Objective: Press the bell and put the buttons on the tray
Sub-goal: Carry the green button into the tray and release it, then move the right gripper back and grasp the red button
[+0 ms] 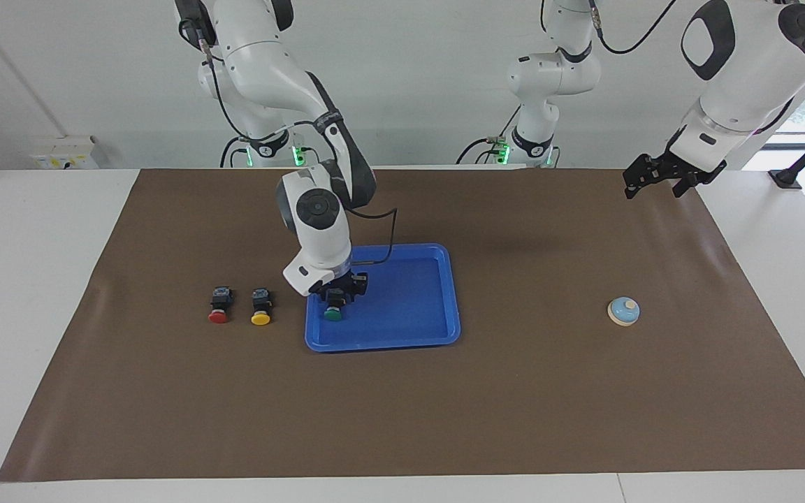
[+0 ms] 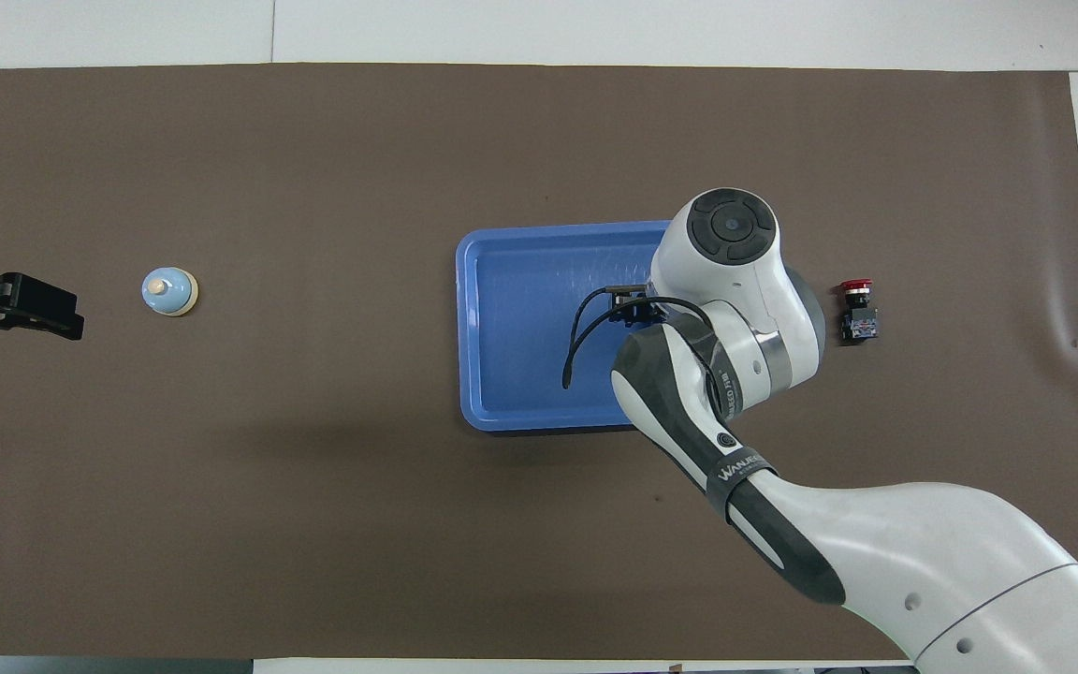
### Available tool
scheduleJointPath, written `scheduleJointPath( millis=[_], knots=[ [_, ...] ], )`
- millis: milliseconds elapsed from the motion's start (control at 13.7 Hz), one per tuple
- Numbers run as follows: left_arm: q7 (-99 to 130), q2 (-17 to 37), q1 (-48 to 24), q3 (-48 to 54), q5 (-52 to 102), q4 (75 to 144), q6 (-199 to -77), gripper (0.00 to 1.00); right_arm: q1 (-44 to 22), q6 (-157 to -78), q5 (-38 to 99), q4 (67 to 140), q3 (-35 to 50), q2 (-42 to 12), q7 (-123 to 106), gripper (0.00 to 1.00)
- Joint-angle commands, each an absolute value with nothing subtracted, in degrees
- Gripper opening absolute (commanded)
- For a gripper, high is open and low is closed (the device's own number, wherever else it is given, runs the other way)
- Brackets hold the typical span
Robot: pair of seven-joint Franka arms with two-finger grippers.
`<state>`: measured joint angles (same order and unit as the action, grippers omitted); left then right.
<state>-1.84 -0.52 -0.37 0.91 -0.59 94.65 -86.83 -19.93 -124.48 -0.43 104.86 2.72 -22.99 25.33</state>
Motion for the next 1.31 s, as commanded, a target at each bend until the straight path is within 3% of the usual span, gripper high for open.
scheduleJointPath(
  millis=[0, 365, 584, 730, 1022, 1241],
  knots=[
    [-1.85, -1.23, -0.7, 0.35, -0.26, 94.83, -85.87, 1.0, -18.12, -121.83, 0.09, 103.9, 2.64, -19.61, 23.04, 1.0],
    [-1.85, -1.23, -0.7, 0.35, -0.26, 94.83, -85.87, 1.0, -6.79, -119.19, -0.52, 104.5, 2.29, -15.65, 6.8, 1.0],
    [-1.85, -1.23, -0.7, 0.35, -0.26, 94.83, -85.96, 1.0, -0.37, -121.63, -0.53, 108.26, 2.29, -14.6, -2.26, 1.0],
    [-1.85, -1.23, -0.7, 0.35, -0.26, 94.83, -85.87, 1.0, 1.48, -125.67, -0.53, 111.52, 2.29, -13.98, -3.6, 1.0],
    [-1.85, -1.23, -0.7, 0.35, -0.26, 94.92, -85.96, 1.0, 4.47, -126.39, -0.53, 114.43, 2.29, -13.8, -6.31, 1.0],
    [-1.76, -1.23, -0.7, 0.35, -0.26, 94.83, -85.87, 1.0, 6.24, -133.83, -0.53, 118.72, 2.29, -13.97, -8.35, 1.0]
  ],
)
